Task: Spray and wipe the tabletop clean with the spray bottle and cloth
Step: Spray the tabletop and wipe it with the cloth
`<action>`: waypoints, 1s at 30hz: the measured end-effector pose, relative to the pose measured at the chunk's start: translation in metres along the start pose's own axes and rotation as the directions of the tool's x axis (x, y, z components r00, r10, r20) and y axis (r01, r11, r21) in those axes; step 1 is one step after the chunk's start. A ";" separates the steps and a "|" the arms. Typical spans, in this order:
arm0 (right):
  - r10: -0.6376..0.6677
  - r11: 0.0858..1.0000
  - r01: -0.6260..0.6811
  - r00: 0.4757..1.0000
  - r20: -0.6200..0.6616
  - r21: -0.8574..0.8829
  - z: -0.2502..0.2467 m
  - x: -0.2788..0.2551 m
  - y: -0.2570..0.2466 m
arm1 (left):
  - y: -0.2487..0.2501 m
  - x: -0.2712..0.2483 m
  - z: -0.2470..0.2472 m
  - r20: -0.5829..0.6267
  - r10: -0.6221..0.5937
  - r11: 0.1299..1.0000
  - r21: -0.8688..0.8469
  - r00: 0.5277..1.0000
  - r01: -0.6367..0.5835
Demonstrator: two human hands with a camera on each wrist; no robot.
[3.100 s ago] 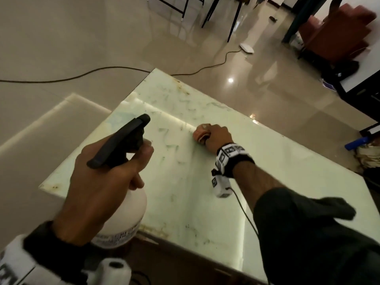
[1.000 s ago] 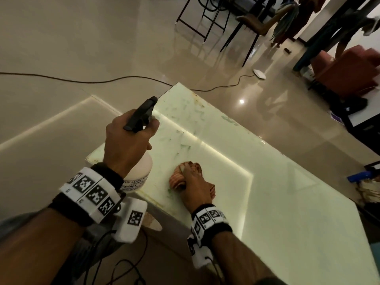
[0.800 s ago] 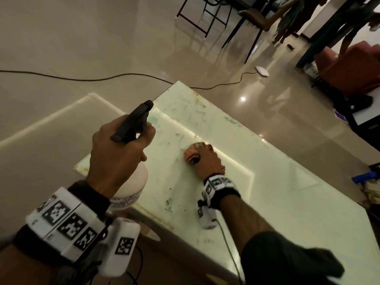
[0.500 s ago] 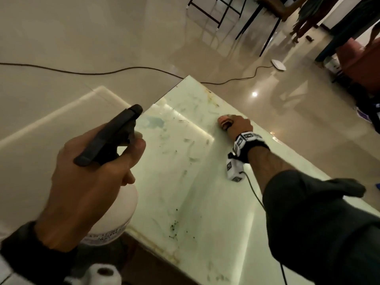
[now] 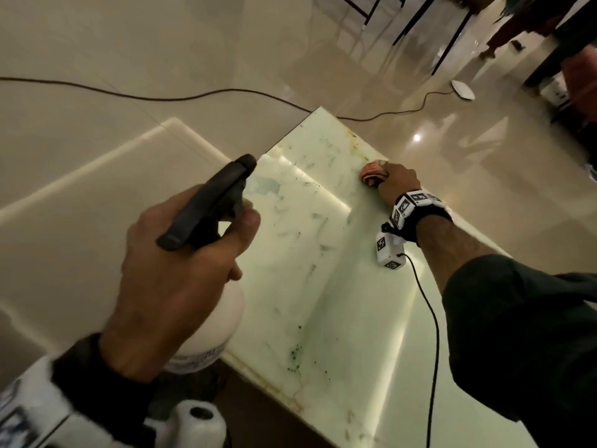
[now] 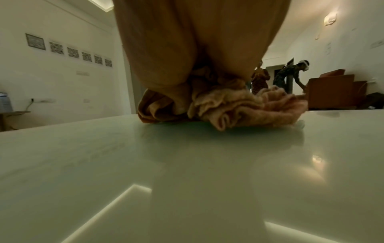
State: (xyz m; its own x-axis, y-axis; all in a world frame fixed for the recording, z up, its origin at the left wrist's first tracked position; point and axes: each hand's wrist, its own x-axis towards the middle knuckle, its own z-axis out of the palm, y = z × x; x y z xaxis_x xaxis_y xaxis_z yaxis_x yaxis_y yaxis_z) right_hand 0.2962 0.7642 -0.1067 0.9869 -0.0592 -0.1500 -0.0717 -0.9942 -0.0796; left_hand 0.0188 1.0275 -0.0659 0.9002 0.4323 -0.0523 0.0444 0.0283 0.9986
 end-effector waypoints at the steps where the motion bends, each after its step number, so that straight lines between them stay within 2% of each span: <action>1: -0.016 1.000 0.016 1.000 0.017 -0.015 0.001 -0.013 -0.004 | 0.003 -0.001 0.000 0.003 0.031 0.999 0.013 1.000 -0.031; 3: -0.050 0.998 0.051 0.998 0.050 -0.031 0.001 -0.042 -0.013 | 0.009 -0.004 0.001 -0.012 0.059 0.997 0.052 0.998 -0.058; 5: -0.073 0.997 0.074 0.994 0.079 -0.015 0.002 -0.075 -0.020 | 0.009 -0.004 -0.003 -0.026 0.024 1.000 0.021 0.999 -0.023; 8: -0.117 0.993 0.114 0.986 0.118 0.032 0.006 -0.131 -0.030 | 0.014 -0.004 -0.005 -0.070 0.015 1.000 0.006 0.997 -0.015; 12: -0.139 0.985 0.120 0.977 0.163 0.124 0.017 -0.210 -0.042 | 0.020 -0.007 -0.007 -0.066 0.011 1.000 0.000 0.998 -0.011; 16: -0.168 0.980 0.155 0.979 0.113 0.123 0.041 -0.284 -0.049 | 0.025 -0.008 -0.006 -0.073 0.000 1.000 -0.013 0.997 -0.001; 19: -0.214 0.932 0.160 0.967 0.136 0.325 0.062 -0.335 -0.047 | 0.028 -0.011 -0.005 -0.066 -0.002 1.000 -0.018 0.998 0.000; 22: -0.297 0.919 0.245 0.945 0.134 0.309 0.071 -0.382 -0.042 | 0.032 -0.017 -0.007 -0.051 -0.010 1.000 -0.017 0.999 0.009; 26: -0.371 0.912 0.333 0.919 0.136 0.240 0.083 -0.427 -0.029 | 0.034 -0.019 -0.010 -0.054 -0.014 1.000 -0.009 0.998 0.013; 29: -0.326 0.915 0.307 0.945 0.034 0.261 0.088 -0.440 -0.004 | 0.035 -0.021 -0.012 -0.062 -0.018 1.000 -0.005 0.998 0.018; 30: -0.312 0.913 0.289 0.949 0.036 0.290 0.081 -0.443 -0.003 | 0.036 -0.022 -0.013 -0.063 -0.021 1.000 -0.009 0.998 0.021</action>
State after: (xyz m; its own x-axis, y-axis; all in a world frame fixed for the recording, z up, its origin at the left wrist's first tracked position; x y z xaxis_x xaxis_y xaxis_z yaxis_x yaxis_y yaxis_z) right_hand -0.1522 0.8010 -0.1203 0.9542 0.2570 -0.1532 0.1776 -0.8986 -0.4013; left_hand -0.0052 1.0305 -0.0292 0.8701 0.4872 -0.0740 0.0594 0.0455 0.9972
